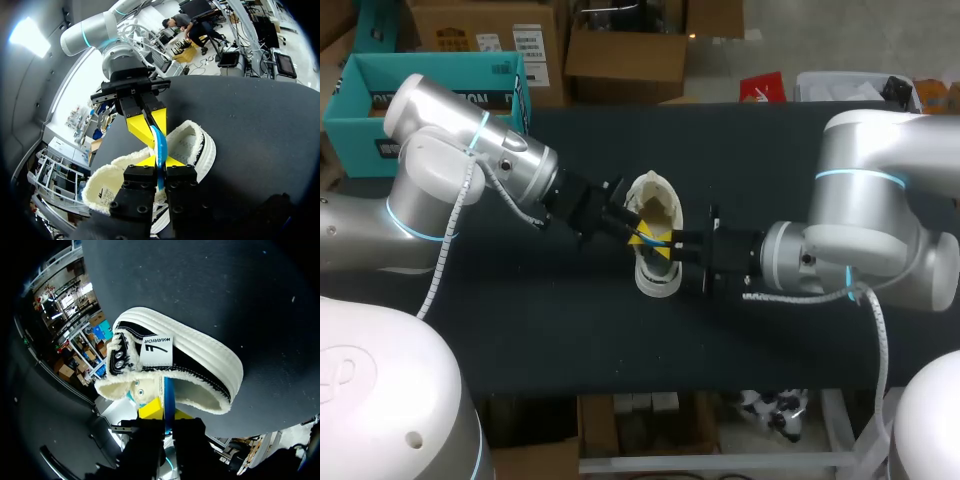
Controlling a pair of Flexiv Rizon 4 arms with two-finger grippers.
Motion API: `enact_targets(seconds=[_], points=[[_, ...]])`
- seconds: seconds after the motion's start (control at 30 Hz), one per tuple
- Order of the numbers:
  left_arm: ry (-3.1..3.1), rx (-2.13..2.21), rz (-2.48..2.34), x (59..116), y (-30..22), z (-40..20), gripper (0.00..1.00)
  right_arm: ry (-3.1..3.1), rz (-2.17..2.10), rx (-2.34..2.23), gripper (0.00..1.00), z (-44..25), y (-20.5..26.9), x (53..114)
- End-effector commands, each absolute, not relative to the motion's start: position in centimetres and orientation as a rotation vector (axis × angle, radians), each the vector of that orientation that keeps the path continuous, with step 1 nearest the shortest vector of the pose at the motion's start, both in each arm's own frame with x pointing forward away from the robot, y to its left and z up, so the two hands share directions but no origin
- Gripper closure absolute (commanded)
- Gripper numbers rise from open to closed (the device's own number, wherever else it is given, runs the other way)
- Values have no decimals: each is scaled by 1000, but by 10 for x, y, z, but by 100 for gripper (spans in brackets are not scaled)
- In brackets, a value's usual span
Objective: Open the shoe tongue, take the insole out of the shoe, put the insole back into the shoe, and pack the shoe into the shoebox
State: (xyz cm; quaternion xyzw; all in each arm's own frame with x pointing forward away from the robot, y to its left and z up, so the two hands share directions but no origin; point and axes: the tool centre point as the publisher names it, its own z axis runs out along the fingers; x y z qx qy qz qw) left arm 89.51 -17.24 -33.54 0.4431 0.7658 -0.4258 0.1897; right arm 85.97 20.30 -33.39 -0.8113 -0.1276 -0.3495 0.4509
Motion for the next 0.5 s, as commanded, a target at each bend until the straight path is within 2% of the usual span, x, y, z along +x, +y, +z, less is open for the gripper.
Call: enact_targets(seconds=[0.03,0.1,0.2,0.23,0.27,0.37,0.4,0.5], points=[[2166,1240,-1202,900,-177,-339,100,-318,-847,-1999,100,-344,202,872],[2184,1240,-1201,904,-178,-342,100,-315,-844,-1999,100,-346,201,876],[2207,1235,-1209,909,-181,-347,57,-309,-839,-2004,100,-348,199,880],[2210,1233,-1214,910,-181,-347,52,-303,-836,-2012,100,-348,199,881],[2210,1234,-1221,910,-181,-347,42,-302,-834,-2016,100,-349,199,883],[2209,1239,-1237,908,-179,-345,7,-300,-831,-2022,100,-351,198,885],[2208,1239,-1237,907,-177,-344,0,-302,-829,-2025,100,-351,198,885],[2205,1245,-1245,906,-169,-337,0,-327,-822,-2043,100,-351,201,882]])
